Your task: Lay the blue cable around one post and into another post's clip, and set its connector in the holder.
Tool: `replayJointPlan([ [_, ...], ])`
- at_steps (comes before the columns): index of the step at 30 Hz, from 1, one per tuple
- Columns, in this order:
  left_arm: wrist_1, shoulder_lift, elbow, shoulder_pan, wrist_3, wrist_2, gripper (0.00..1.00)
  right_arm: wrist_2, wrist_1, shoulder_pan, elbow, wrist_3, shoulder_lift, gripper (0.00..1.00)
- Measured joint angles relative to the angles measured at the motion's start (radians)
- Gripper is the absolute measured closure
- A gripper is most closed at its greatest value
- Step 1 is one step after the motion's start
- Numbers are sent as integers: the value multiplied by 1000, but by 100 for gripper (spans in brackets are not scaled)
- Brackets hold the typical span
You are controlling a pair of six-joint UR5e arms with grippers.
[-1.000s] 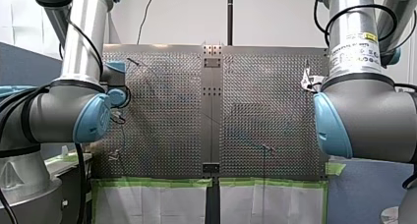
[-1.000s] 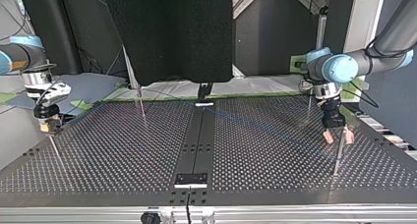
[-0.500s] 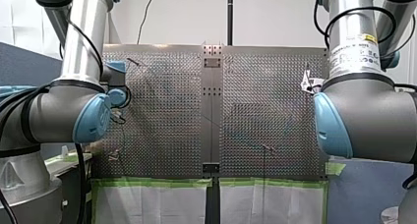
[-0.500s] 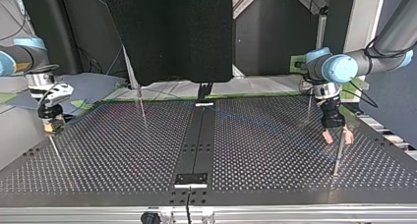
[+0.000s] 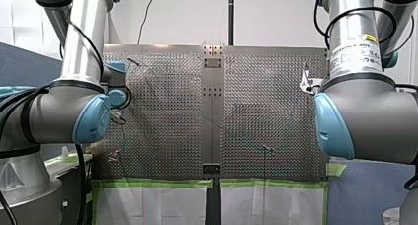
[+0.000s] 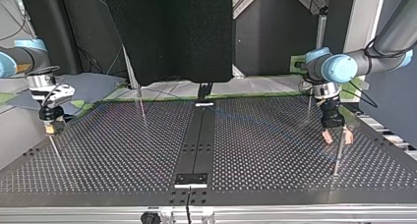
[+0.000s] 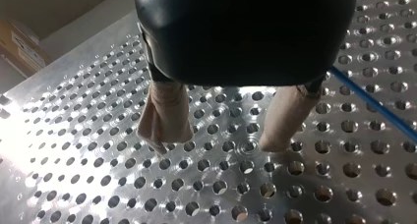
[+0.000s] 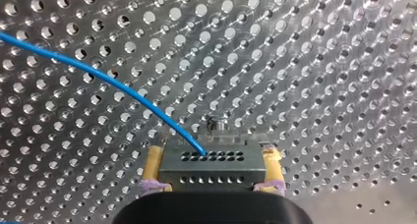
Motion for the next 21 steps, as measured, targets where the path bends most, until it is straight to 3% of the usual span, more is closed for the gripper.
replayJointPlan([
  [16,-1,0,-1,-2,6,0,2,1,-20,-2,-1,10,0,100],
  [21,-1,0,-1,-2,6,0,2,3,-13,0,0,34,-1,100],
])
